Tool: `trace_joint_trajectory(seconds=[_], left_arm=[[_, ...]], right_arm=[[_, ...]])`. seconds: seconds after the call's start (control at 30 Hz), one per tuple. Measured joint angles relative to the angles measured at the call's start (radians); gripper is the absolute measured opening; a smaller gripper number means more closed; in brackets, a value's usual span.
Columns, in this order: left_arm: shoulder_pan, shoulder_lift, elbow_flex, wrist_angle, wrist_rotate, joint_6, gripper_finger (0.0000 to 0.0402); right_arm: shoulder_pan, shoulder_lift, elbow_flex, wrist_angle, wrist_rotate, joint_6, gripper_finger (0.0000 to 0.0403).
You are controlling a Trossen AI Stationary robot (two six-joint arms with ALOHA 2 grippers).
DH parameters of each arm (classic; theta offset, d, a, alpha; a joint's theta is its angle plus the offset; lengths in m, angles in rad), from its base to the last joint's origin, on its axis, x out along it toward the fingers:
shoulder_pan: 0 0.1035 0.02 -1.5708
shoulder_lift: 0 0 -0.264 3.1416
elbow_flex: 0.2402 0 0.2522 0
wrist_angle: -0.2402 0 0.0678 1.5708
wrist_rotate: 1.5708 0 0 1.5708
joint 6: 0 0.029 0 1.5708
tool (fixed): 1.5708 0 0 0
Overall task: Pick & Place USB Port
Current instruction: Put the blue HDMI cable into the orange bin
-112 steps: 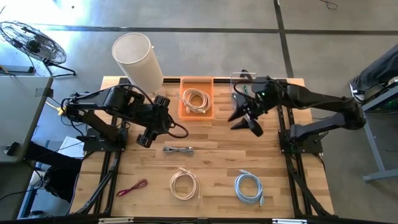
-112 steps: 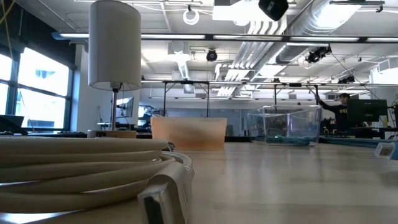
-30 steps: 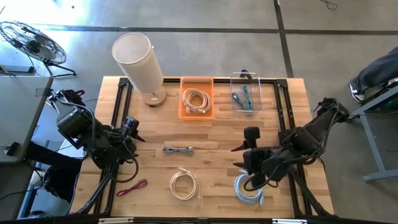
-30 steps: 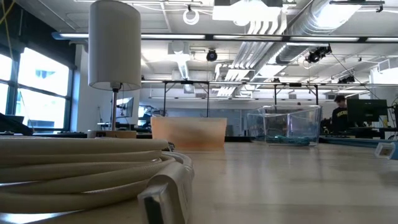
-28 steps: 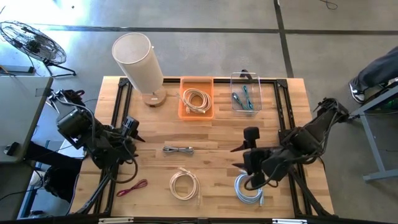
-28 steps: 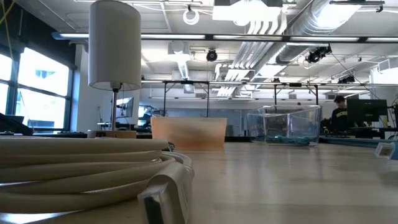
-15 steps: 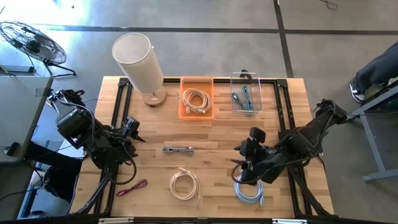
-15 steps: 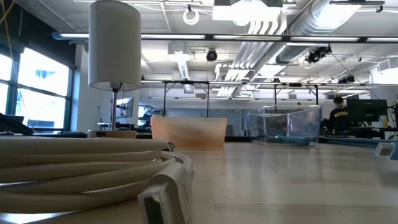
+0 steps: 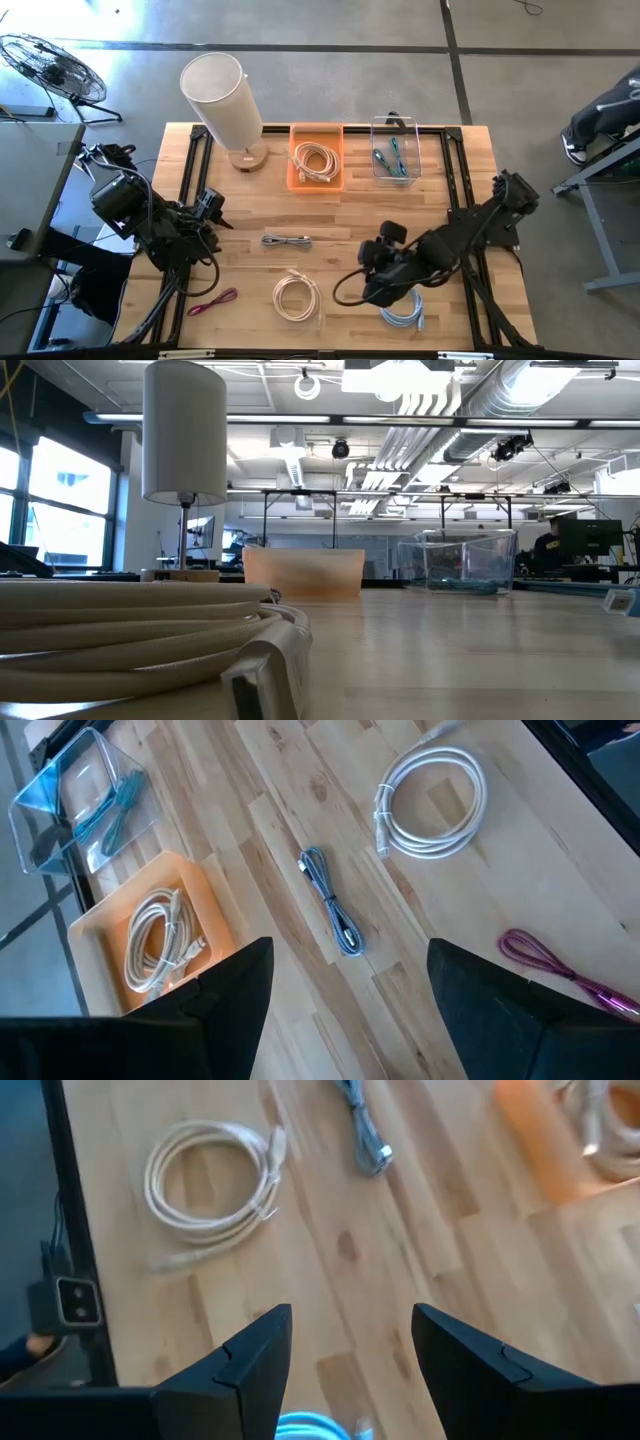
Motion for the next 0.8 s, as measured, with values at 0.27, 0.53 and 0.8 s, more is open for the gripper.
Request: trace_joint_trajectory(seconds=[0.27, 0.53, 0.8], left_arm=[[0.000, 0.000, 0.000, 0.000, 0.000, -0.006, 0.0259], [0.000, 0.000, 0.000, 0.000, 0.000, -0.032, 0.0259], [0.000, 0.000, 0.000, 0.000, 0.001, -0.052, 0.0259]], right_arm=[[-0.002, 0.044, 0.000, 0.007, -0.128, 0.053, 0.0200], [-0.001, 0.097, 0.000, -0.111, -0.246, 0.145, 0.0199], [-0.008, 0.114, 0.000, -0.186, -0.252, 0.206, 0.0199]])
